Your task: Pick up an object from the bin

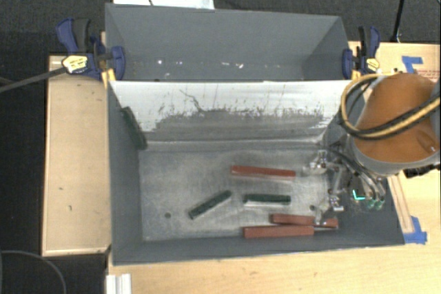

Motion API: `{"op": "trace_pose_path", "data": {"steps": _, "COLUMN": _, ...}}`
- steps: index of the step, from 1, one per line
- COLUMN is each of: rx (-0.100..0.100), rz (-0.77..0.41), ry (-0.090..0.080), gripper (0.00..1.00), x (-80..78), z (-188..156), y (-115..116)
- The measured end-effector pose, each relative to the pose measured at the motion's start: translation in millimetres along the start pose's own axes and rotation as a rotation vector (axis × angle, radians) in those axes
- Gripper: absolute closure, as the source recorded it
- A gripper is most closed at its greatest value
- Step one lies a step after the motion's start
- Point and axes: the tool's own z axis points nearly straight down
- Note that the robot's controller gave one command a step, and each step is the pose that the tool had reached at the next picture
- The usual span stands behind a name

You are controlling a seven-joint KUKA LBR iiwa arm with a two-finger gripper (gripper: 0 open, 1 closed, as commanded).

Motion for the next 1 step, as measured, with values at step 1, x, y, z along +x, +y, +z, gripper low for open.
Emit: {"op": "trace_pose_path", "data": {"steps": 1, "rx": 0.001, "rz": -0.003, "ry": -0.007, "gripper": 0.0, "x": -1.9, "z": -3.3, "y": 0.1}}
